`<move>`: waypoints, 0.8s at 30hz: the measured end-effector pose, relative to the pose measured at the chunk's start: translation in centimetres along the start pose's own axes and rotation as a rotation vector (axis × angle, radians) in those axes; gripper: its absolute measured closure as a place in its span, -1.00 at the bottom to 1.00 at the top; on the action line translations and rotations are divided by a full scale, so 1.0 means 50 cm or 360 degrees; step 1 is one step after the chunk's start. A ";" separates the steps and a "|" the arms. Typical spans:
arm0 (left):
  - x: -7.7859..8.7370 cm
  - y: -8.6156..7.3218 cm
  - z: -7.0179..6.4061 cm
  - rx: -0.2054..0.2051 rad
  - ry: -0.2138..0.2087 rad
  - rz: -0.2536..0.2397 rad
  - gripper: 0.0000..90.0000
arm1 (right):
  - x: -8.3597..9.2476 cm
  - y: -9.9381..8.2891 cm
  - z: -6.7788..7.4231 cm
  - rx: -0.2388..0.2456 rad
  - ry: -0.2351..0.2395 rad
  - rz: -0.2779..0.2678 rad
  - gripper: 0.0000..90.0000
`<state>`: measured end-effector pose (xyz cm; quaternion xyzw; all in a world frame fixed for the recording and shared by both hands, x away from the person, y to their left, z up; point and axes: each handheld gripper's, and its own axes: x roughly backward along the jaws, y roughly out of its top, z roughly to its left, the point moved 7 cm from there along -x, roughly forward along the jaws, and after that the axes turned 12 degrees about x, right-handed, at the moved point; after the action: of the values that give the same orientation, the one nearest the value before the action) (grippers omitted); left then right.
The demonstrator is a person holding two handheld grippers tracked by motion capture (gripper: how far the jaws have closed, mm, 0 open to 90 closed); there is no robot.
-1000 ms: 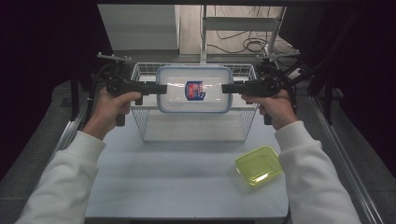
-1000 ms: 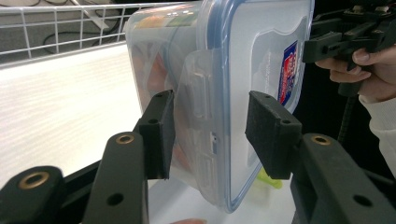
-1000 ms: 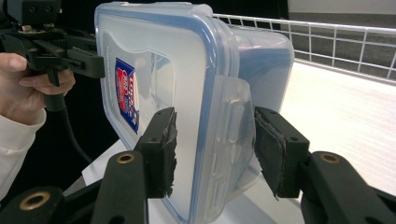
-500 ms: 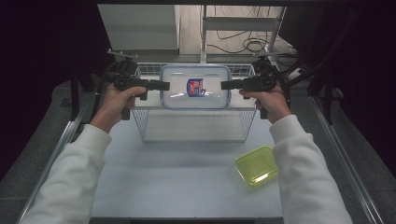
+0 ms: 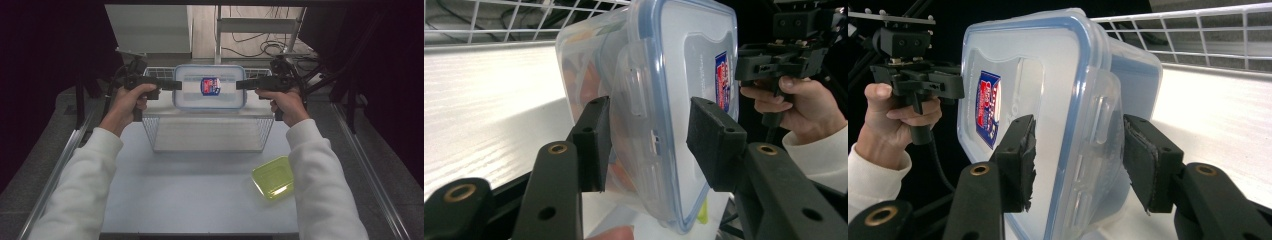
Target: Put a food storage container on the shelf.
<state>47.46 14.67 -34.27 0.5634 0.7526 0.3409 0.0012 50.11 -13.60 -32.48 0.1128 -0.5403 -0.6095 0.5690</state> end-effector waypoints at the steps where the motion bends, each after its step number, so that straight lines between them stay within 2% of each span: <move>1: 0.000 0.000 0.000 0.0000 0.0000 0.0000 0.17 | 0.000 0.000 0.000 0.0000 0.0000 0.0000 0.07; 7: -0.009 0.017 0.015 0.0098 -0.0024 0.0020 0.15 | -0.014 0.010 -0.018 -0.0111 -0.0012 0.0024 0.03; 10: -0.013 0.021 0.020 0.0126 -0.0023 0.0027 0.13 | -0.019 0.012 -0.026 -0.0175 -0.0011 0.0014 0.03; 16: -0.020 0.026 0.027 0.0177 -0.0033 0.0021 0.10 | -0.022 0.012 -0.032 -0.0246 -0.0025 0.0014 0.02; 17: -0.021 0.027 0.028 0.0182 -0.0032 0.0020 0.08 | -0.024 0.012 -0.033 -0.0281 -0.0028 0.0017 0.01; 20: -0.025 0.028 0.035 0.0203 -0.0010 0.0014 0.05 | -0.025 0.011 -0.035 -0.0279 -0.0054 0.0026 -0.02; 21: -0.027 0.029 0.041 0.0205 0.0028 0.0015 0.07 | -0.027 0.007 -0.038 -0.0272 -0.0119 0.0065 -0.05; 24: -0.028 0.031 0.043 0.0218 0.0028 -0.0004 0.08 | -0.029 0.006 -0.040 -0.0262 -0.0151 0.0062 -0.05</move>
<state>50.12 14.79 -35.63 0.5582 0.7748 0.2936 -0.0436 52.27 -13.42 -33.70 0.0263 -0.5170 -0.6453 0.5618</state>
